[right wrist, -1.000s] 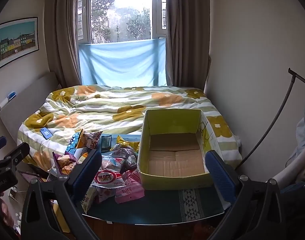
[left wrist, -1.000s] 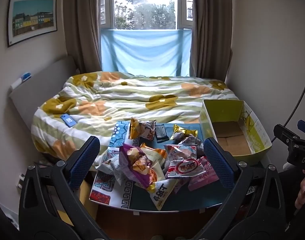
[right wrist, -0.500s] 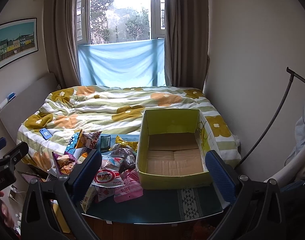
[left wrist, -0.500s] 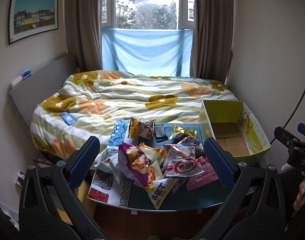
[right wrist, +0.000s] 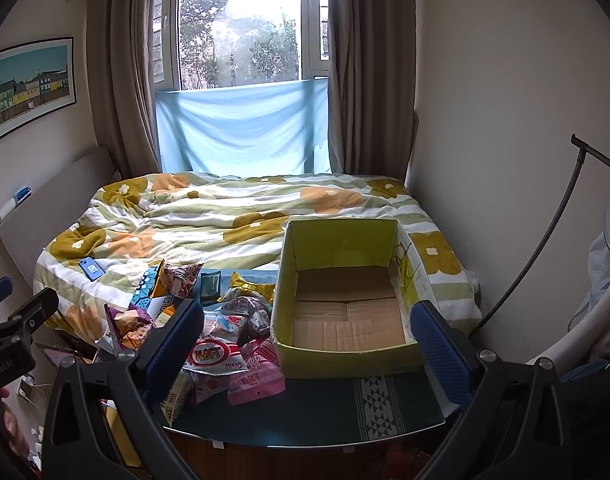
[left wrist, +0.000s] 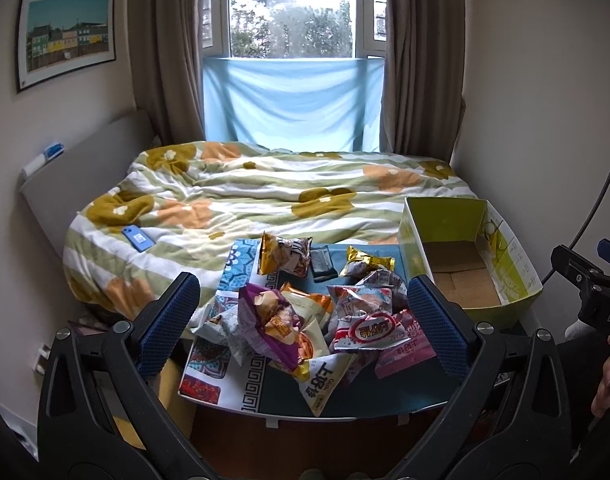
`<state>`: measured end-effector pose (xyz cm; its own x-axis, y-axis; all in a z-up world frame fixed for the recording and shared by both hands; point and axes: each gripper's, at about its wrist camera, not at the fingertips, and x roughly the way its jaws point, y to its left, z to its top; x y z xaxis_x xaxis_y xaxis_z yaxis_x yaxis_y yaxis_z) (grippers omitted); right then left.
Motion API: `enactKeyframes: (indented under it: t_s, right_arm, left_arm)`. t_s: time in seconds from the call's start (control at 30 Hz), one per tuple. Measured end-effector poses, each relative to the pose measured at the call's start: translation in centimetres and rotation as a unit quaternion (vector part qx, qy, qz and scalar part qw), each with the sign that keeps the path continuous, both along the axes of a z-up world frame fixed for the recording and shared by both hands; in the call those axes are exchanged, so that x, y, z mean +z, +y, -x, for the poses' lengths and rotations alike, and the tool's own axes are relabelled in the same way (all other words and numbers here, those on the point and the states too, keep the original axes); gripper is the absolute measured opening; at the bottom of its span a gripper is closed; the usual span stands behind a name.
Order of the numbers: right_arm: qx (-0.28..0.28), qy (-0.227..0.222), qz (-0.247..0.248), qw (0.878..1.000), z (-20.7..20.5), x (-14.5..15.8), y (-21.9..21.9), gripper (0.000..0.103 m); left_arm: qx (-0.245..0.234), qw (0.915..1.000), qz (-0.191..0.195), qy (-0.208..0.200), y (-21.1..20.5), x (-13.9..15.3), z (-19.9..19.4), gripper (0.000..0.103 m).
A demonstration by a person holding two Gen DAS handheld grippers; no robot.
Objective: Organize snacks
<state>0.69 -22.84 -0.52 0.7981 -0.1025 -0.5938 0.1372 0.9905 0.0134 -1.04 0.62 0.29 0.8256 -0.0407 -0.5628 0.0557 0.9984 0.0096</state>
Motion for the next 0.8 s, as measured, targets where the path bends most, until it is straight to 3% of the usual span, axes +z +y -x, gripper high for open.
enactKeyframes:
  t_s: [0.8]
  right_arm:
    - [0.0, -0.002, 0.0, 1.0, 0.18, 0.46, 0.41, 0.103]
  left_arm:
    - [0.007, 1.0, -0.004, 0.004, 0.11, 0.34, 0.05, 0.102]
